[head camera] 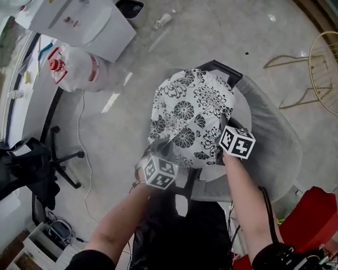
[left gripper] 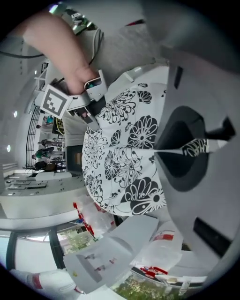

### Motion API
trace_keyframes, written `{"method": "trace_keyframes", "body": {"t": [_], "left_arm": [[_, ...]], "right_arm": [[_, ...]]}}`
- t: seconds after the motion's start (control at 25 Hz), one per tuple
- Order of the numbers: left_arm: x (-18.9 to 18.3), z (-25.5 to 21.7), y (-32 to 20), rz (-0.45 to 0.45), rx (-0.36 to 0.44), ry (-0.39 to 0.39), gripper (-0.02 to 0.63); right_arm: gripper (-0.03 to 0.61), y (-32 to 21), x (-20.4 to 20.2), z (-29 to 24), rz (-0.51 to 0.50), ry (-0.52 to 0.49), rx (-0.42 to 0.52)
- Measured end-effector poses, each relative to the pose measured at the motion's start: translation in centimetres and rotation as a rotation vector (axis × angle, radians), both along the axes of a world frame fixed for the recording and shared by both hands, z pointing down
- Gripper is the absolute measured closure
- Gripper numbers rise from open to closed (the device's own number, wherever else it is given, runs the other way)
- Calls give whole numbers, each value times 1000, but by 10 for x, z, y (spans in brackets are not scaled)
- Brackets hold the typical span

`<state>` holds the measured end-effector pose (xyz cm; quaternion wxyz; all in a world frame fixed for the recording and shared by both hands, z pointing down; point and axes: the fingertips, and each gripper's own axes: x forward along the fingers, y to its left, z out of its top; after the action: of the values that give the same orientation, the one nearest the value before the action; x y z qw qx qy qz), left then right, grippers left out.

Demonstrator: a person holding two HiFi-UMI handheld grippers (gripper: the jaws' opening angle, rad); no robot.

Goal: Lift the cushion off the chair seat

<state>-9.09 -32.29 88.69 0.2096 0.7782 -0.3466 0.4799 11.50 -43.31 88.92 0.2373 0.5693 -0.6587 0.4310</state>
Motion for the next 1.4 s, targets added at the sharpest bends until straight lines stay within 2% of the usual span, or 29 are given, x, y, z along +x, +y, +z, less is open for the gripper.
{"method": "trace_keyframes", "body": {"t": [0.28, 0.72, 1.0, 1.4], "left_arm": [[-9, -57, -2, -87, 59, 43, 604], [-5, -149, -3, -157, 166, 99, 603], [-8, -225, -11, -168, 305, 141, 604], [-24, -348, -7, -226, 508, 252, 604]], "right_arm": [[541, 0, -9, -66, -53, -32, 84], [541, 6, -4, -176, -93, -53, 212], [541, 10, 0, -258, -105, -43, 322], [541, 29, -5, -371, -118, -74, 452]]}}
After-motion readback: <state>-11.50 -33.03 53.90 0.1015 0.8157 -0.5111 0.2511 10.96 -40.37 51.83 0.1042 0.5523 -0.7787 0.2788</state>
